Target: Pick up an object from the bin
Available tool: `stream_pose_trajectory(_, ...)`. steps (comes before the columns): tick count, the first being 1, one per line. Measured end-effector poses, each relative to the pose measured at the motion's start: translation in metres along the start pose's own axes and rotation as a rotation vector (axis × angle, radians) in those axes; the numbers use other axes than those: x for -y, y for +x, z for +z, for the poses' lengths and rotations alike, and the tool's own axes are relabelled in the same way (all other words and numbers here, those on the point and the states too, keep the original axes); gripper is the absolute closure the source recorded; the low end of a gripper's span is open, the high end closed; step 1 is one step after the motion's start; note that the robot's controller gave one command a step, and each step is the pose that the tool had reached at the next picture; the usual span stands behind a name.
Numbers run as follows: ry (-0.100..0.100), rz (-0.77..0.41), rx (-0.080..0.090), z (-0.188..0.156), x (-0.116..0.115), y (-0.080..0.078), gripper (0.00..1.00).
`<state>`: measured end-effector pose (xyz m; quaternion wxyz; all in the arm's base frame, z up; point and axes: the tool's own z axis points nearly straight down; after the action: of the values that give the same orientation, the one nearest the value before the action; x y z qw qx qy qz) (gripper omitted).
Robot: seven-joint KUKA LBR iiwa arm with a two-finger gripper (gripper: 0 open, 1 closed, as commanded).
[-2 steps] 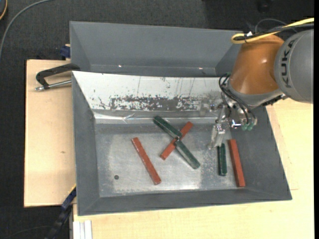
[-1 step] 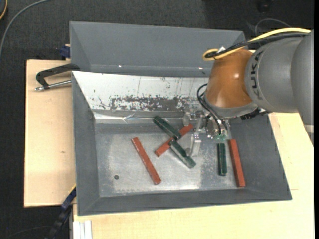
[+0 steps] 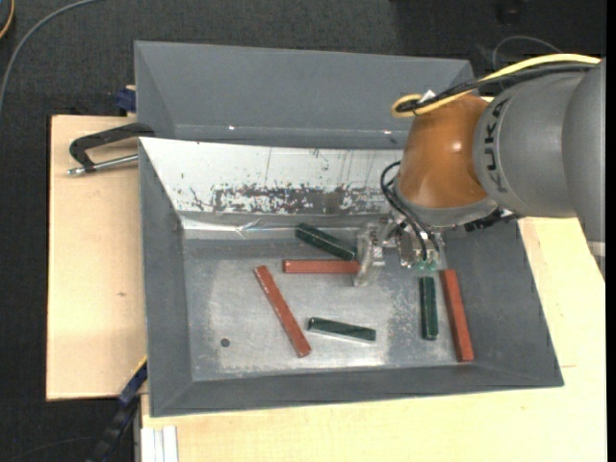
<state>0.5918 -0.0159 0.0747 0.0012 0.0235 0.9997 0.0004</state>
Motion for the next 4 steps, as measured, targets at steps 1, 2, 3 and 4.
stream_pose_trajectory(1, -0.001, 0.029, 0.013, -0.115, -0.007, 0.004, 1.00)
stream_pose_trajectory(2, 0.000, 0.029, 0.004, -0.110, -0.007, 0.005, 0.00)
stream_pose_trajectory(3, -0.001, -0.436, -0.006, 0.005, -0.045, 0.056, 0.00)
stream_pose_trajectory(4, 0.001, -0.595, 0.006, 0.003, -0.019, 0.012, 0.00)
